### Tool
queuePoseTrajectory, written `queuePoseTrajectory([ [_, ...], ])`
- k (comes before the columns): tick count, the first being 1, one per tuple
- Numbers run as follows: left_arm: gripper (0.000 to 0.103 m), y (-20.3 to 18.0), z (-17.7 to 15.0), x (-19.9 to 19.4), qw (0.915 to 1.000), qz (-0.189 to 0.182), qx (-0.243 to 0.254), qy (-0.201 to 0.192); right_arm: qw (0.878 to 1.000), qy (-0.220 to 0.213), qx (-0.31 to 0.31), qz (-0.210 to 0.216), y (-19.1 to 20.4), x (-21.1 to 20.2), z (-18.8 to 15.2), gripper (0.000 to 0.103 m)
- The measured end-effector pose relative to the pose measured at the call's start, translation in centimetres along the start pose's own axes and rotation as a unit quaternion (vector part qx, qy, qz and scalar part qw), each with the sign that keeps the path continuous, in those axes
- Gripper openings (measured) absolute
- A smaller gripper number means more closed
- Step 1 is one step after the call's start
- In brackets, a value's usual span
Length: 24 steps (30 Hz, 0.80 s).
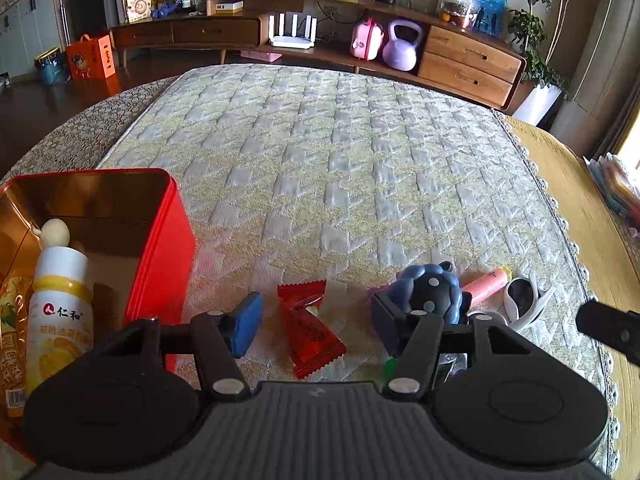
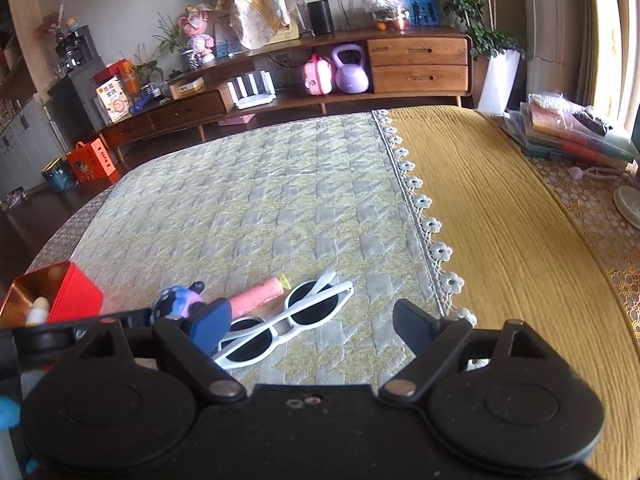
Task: Organize rigid objects
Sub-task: 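Move both tools toward the white sunglasses and red wrapper, then grasp the white sunglasses with the right tool while the left tool grasps the red wrapper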
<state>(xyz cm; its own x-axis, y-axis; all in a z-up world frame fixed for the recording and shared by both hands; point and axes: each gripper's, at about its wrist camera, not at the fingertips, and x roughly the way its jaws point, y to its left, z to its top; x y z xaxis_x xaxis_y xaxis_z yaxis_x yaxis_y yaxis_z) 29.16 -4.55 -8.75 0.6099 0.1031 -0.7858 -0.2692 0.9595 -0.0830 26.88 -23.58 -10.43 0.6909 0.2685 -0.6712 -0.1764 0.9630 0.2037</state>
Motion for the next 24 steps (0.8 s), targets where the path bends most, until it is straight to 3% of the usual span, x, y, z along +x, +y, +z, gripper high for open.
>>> queuePoseTrajectory([
  [1, 0.059, 0.0, -0.1, 0.1, 1.0, 0.001, 0.0, 0.001, 1.0, 0.004, 0.005, -0.004, -0.1, 0.4, 0.1, 0.079],
  [9, 0.054, 0.5, -0.4, 1.3, 0.9999, -0.001, -0.005, 0.011, 0.998, 0.035, 0.045, -0.014, 0.5, 4.0, 0.4, 0.07],
  [13, 0.053, 0.4, -0.4, 1.3, 1.0, -0.001, 0.003, 0.005, 0.997, 0.042, 0.051, -0.031, 1.0, 5.1, 0.1, 0.06],
  [21, 0.04, -0.2, -0.6, 1.4, 0.9995, 0.013, 0.026, -0.008, 0.996, 0.047, 0.038, -0.061, 2.6, 6.5, -0.5, 0.053],
  [24, 0.031, -0.3, -0.7, 1.4, 0.9991, 0.018, 0.036, -0.013, 0.996, 0.043, 0.02, -0.077, 3.3, 6.6, -0.5, 0.043],
])
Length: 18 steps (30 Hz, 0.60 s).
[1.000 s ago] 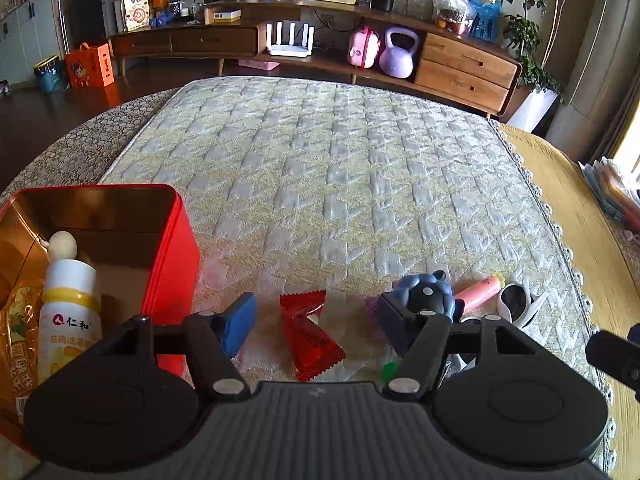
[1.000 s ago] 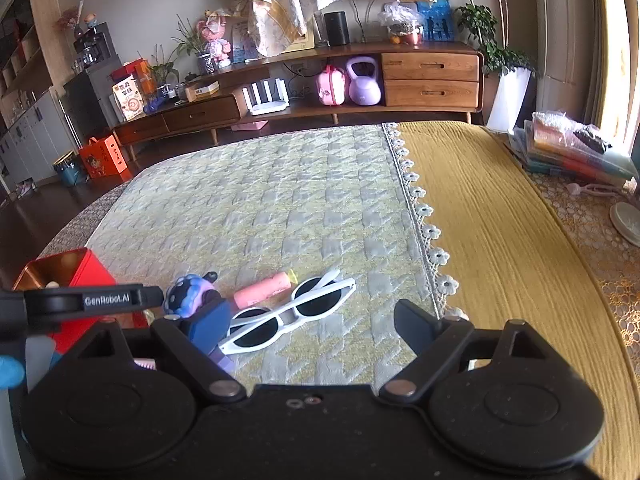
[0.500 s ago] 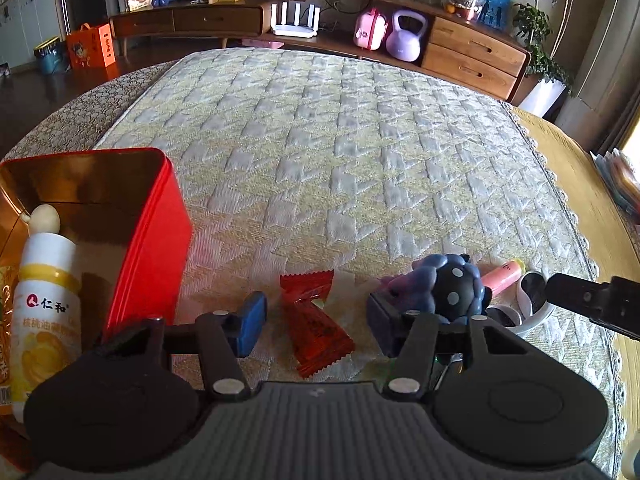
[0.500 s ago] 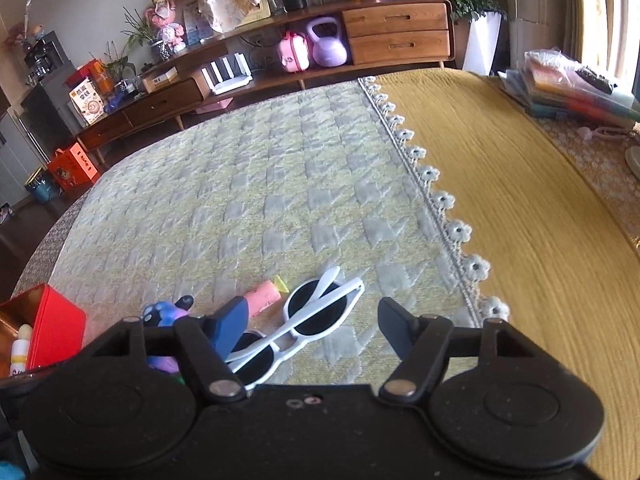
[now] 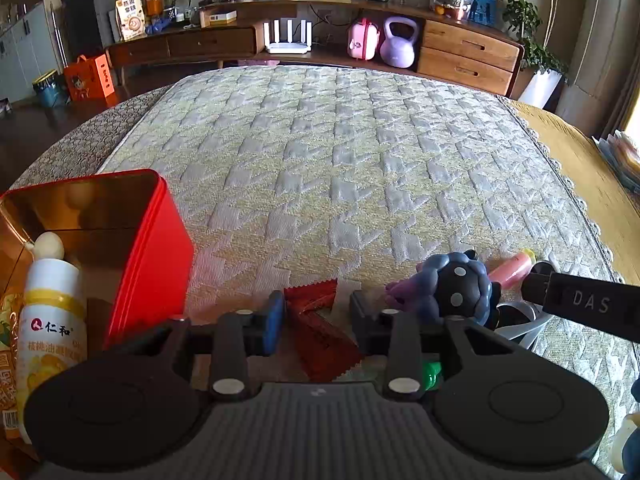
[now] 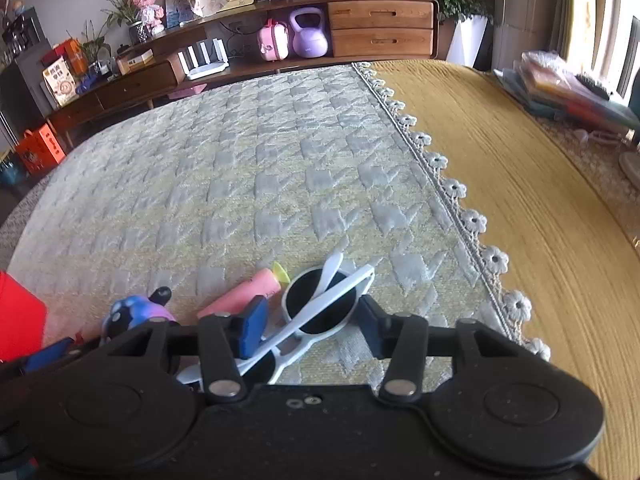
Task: Organize rigid objects
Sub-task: 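Grasp the white sunglasses with the right tool while the left tool grasps the red wrapper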
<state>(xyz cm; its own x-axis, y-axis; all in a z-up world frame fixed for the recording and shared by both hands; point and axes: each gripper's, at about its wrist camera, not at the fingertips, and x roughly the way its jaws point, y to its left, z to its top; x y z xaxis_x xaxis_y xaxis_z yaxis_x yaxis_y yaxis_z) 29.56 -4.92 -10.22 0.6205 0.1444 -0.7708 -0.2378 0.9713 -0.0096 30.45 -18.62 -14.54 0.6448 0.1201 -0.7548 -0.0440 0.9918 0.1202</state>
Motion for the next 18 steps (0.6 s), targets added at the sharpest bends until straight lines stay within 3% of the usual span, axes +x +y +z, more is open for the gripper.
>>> queuePoseTrajectory([
  [2, 0.022, -0.1, -0.1, -0.1, 1.0, -0.001, 0.002, -0.002, 1.0, -0.003, -0.009, 0.0, 0.2, -0.1, -0.1, 0.038],
  [4, 0.021, -0.1, -0.1, -0.1, 1.0, -0.004, 0.003, -0.002, 1.0, -0.005, -0.014, 0.003, 0.2, -0.2, -0.2, 0.034],
  [6, 0.02, 0.1, -0.1, -0.1, 1.0, -0.006, 0.002, -0.003, 1.0, -0.011, -0.009, 0.014, -0.1, -0.6, -0.3, 0.019],
  [7, 0.019, 0.2, -0.1, -0.2, 1.0, -0.007, 0.0, -0.003, 1.0, -0.015, -0.007, 0.017, -0.2, -0.7, -0.2, 0.005],
  [18, 0.019, 1.7, -0.2, -1.4, 0.9993, -0.037, -0.008, 0.002, 0.998, -0.033, 0.0, 0.054, -2.2, -3.6, -1.1, 0.003],
])
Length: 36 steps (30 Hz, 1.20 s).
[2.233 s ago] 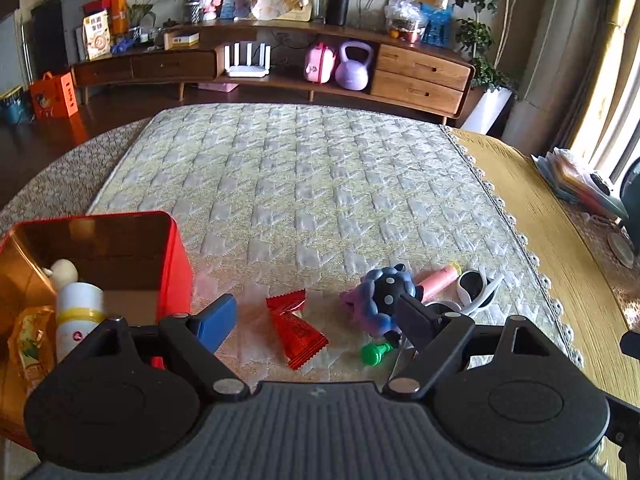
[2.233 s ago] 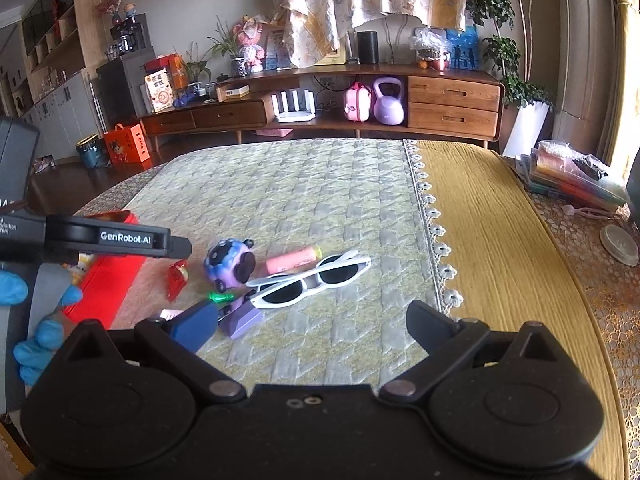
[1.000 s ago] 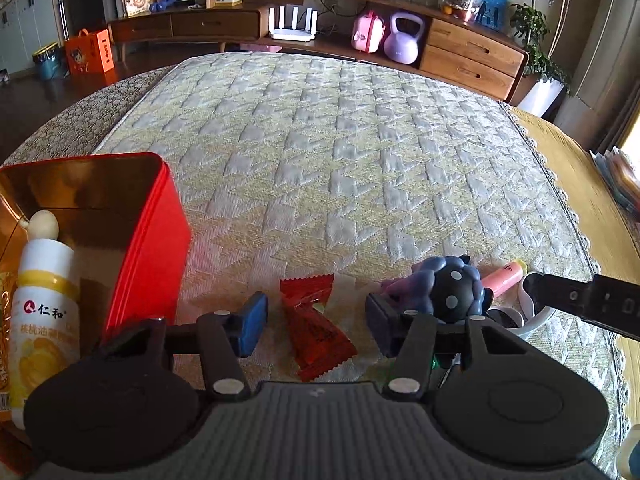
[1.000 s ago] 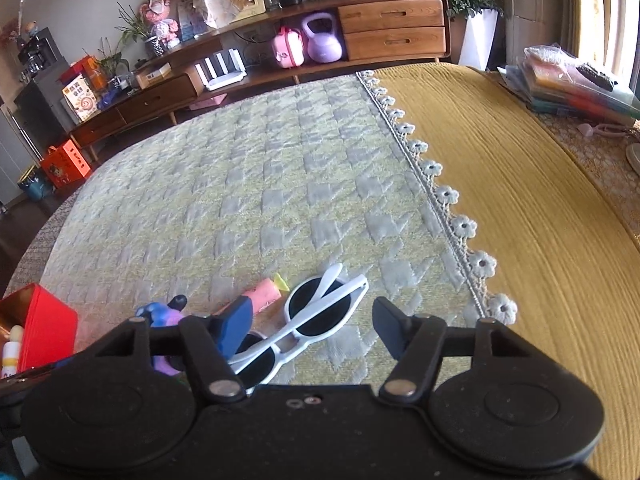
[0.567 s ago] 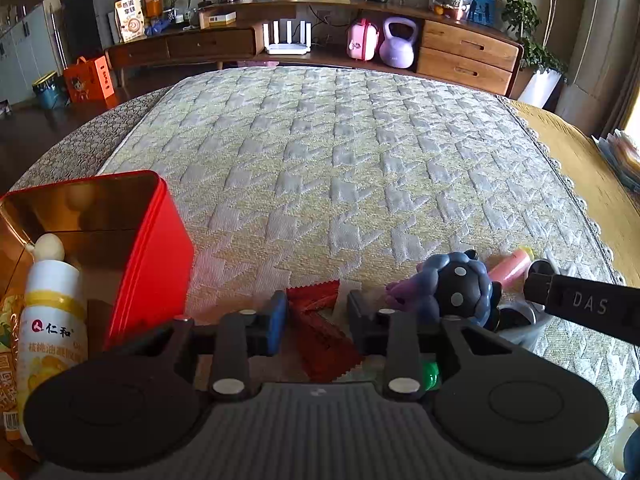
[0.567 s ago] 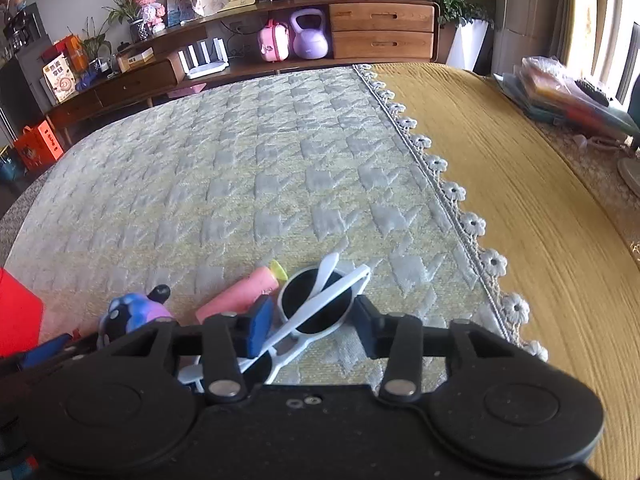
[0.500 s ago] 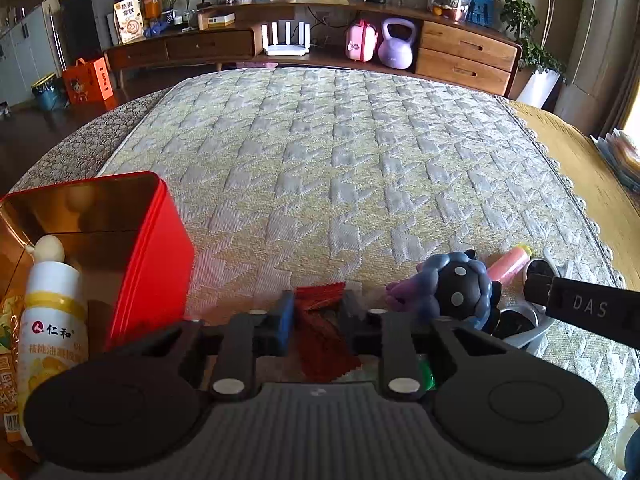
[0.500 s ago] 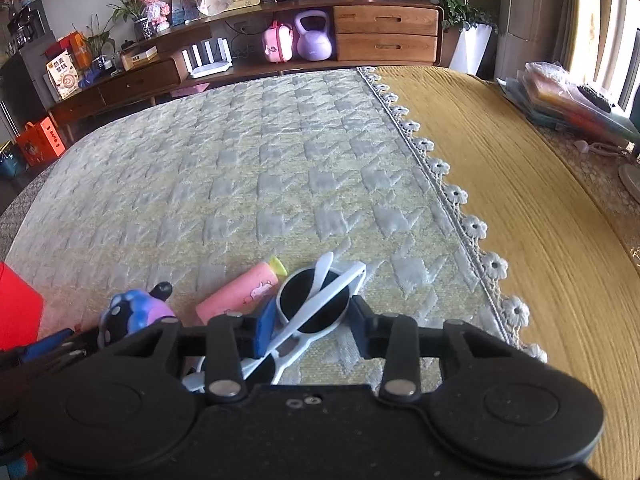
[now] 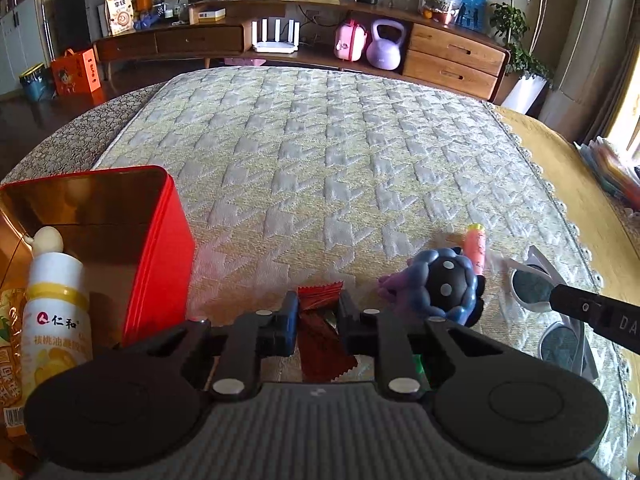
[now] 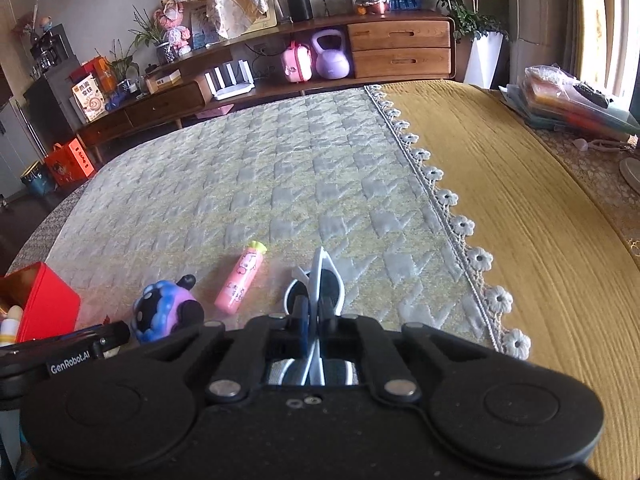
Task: Organize rigid objects
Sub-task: 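Grasp the white sunglasses with the right tool while the left tool grasps the red wrapper, then carry the sunglasses into the red tin with the right tool while the left tool carries the wrapper in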
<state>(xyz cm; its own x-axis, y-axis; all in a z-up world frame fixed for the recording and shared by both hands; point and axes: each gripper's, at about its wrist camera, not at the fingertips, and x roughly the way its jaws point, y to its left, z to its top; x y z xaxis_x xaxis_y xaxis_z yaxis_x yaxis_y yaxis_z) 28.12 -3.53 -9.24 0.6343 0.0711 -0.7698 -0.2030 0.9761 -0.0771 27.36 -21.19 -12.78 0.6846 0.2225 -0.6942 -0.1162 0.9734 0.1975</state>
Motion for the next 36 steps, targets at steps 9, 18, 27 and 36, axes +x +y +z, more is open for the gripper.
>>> queuePoseTrajectory([
  [9, 0.019, 0.6, 0.4, -2.5, 0.9994, -0.035, 0.001, 0.001, 1.0, -0.017, -0.015, 0.022, 0.0, -3.7, -0.6, 0.003],
  [18, 0.019, 0.8, 0.1, -5.8, 0.9983, -0.054, 0.022, -0.004, 0.998, -0.033, -0.022, 0.053, 1.1, -7.7, -1.3, 0.003],
  [27, 0.019, 2.5, -0.2, -9.6, 0.9964, -0.074, 0.035, -0.02, 0.995, -0.045, -0.037, 0.079, 3.8, -10.7, -1.6, 0.003],
  [36, 0.019, 6.8, 0.7, -12.4, 0.9968, -0.073, 0.022, -0.026, 0.991, -0.054, -0.065, 0.104, 8.3, -12.5, -1.6, 0.003],
])
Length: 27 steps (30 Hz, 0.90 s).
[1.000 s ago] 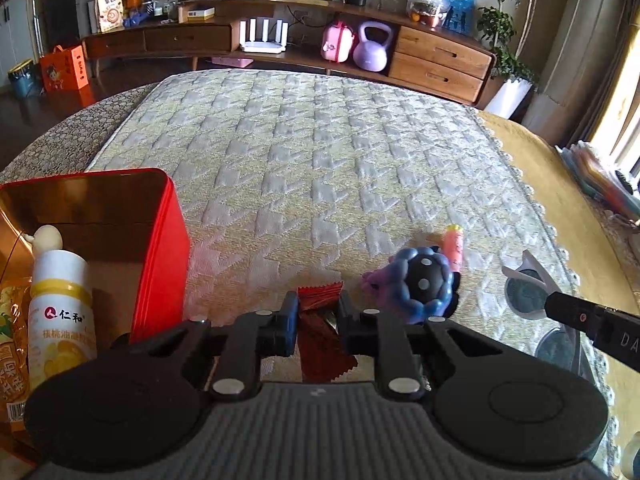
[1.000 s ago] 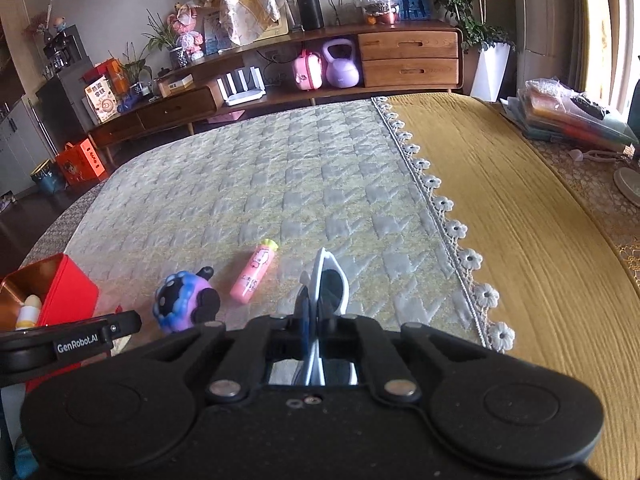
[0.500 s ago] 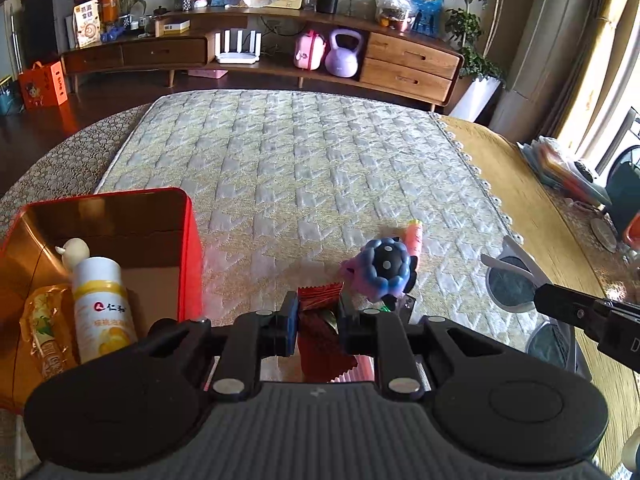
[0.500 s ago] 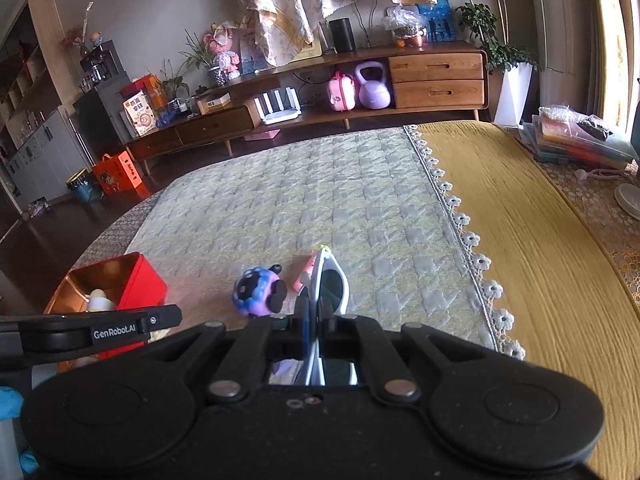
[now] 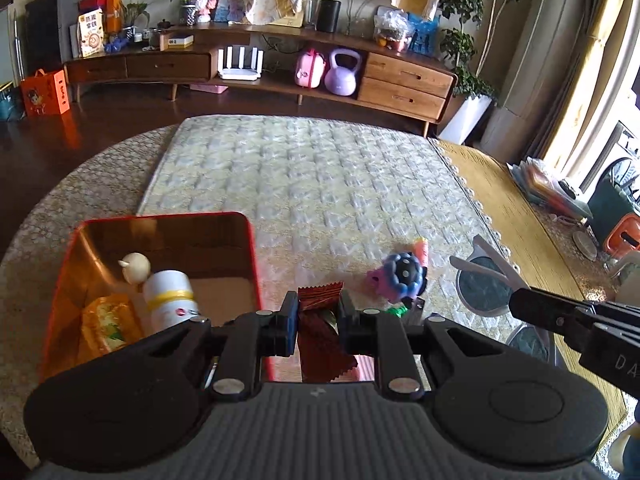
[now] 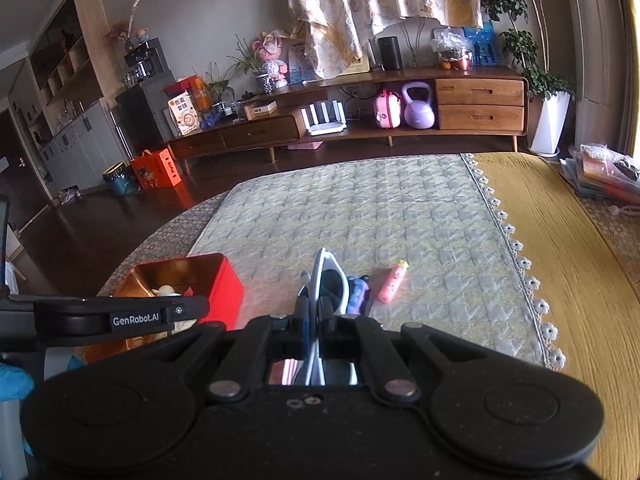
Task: Organize rigid objects
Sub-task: 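Carry the sunglasses into the red tin with the right tool while the left tool carries the wrapper in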
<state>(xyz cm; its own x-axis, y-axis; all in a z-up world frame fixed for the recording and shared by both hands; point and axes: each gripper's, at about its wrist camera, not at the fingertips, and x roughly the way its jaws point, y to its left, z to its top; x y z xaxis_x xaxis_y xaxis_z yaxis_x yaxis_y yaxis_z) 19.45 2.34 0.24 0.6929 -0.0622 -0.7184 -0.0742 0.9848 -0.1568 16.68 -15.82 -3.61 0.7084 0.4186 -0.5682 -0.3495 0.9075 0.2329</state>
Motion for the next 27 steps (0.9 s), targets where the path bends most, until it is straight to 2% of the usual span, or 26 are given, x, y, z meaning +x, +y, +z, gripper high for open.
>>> queuePoseTrajectory([
  [16, 0.019, 9.9, 0.7, -2.6, 0.9985, 0.049, -0.022, -0.01, 0.998, 0.006, -0.033, 0.044, 7.9, 2.8, 0.5, 0.003],
  [27, 0.019, 14.1, 1.3, -0.7, 0.9976, 0.068, -0.011, 0.009, 0.997, 0.025, -0.043, 0.065, 11.5, 6.9, 0.7, 0.003],
])
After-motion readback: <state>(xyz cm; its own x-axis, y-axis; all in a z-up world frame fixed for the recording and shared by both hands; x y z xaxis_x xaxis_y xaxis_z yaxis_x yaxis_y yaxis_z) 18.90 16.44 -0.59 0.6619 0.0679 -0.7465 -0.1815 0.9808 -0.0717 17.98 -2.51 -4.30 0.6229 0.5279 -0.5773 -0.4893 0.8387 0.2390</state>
